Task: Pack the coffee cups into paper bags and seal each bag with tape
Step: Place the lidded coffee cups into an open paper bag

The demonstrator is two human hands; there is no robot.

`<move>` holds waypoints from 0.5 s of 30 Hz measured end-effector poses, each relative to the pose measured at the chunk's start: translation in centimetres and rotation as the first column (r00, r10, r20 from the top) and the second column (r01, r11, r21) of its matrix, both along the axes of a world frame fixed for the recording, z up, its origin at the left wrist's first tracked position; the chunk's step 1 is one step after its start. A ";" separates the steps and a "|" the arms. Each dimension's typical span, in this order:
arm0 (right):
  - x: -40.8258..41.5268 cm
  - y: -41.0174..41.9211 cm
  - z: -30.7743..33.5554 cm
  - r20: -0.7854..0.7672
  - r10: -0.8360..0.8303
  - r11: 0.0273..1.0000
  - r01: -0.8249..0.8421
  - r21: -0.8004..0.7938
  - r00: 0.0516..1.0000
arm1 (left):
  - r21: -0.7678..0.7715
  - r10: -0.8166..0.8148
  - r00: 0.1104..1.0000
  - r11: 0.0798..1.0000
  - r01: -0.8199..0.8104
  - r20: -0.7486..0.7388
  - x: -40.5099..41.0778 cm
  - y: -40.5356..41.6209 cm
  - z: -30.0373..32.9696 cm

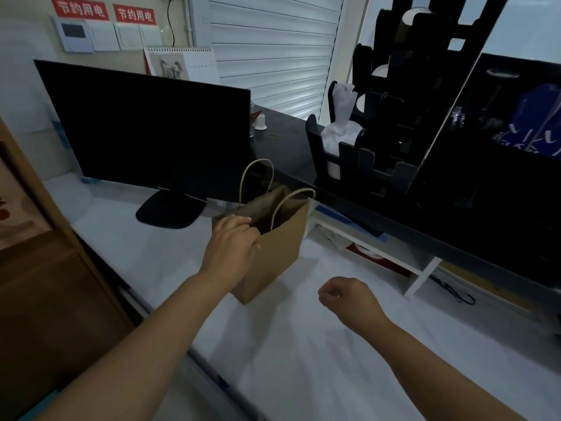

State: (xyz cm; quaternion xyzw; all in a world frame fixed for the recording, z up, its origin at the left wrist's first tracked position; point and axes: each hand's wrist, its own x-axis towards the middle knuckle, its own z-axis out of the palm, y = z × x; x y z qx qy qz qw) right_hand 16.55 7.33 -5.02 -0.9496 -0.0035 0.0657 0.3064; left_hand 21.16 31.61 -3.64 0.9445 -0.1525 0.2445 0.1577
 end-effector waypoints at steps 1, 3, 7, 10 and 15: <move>0.1 0.2 0.1 0.009 -0.007 1.000 0.007 0.004 1.000 | -0.011 -0.018 1.000 1.000 0.019 0.025 -0.1 0.3 -0.1; 0.3 0.4 0.4 0.035 -0.023 1.000 0.023 0.004 0.999 | -0.030 -0.050 0.996 0.998 0.052 0.072 -0.6 0.8 -0.1; 0.2 0.5 1.5 0.097 -0.042 0.998 0.047 -0.052 0.994 | -0.060 -0.114 0.985 0.991 0.123 0.130 -1.5 1.6 -0.1; -0.4 0.2 2.0 0.187 -0.062 0.991 0.083 -0.105 0.980 | -0.042 -0.186 0.973 0.980 0.193 0.139 -2.0 1.6 0.1; -1.8 -1.5 1.7 0.358 -0.097 0.984 0.144 -0.109 0.929 | -0.046 -0.276 0.951 0.957 0.285 0.141 -2.4 0.3 0.1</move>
